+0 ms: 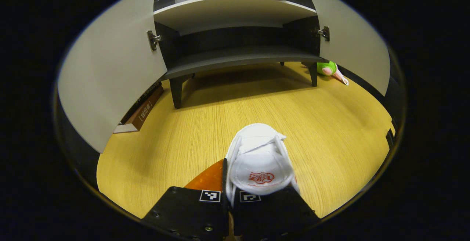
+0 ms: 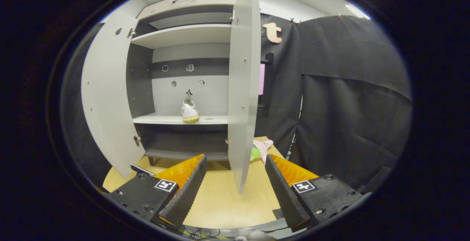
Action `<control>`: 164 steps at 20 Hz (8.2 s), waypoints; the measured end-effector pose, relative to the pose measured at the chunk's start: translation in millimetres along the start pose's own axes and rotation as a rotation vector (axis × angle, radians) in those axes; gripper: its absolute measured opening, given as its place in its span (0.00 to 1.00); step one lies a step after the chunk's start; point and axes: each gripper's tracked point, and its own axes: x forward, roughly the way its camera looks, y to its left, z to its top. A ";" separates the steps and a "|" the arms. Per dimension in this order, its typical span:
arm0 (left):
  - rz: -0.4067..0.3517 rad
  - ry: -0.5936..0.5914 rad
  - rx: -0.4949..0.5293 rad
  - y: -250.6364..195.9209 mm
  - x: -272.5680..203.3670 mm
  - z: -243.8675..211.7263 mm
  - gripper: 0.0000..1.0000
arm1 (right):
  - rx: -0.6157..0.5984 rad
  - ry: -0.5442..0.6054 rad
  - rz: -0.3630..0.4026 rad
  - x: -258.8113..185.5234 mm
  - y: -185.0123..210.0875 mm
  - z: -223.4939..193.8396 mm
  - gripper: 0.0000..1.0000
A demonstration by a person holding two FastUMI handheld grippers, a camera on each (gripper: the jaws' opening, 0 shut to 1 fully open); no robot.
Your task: Grab one shoe with the right hand and put it into the shoe cabinet, grab the other shoe with the left hand and put it into the shoe cabinet; then close the right door with the right hand and the left door with the left hand.
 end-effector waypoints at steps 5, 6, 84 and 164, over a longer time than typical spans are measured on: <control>0.004 -0.101 -0.008 9.5 -53.8 73.8 0.14 | 0.002 -0.054 0.064 -5.9 17.5 13.2 1.00; 0.007 -0.124 -0.028 13.7 -66.0 91.4 0.15 | 0.007 -0.066 0.084 -8.9 23.3 15.8 1.00; 0.213 -0.669 -0.112 70.2 -348.2 249.4 0.96 | -0.001 -0.224 0.082 -40.2 -13.3 73.9 0.98; 0.208 -0.729 -0.129 202.9 -267.7 322.2 0.75 | -0.036 -0.099 0.183 -76.5 90.1 40.7 1.00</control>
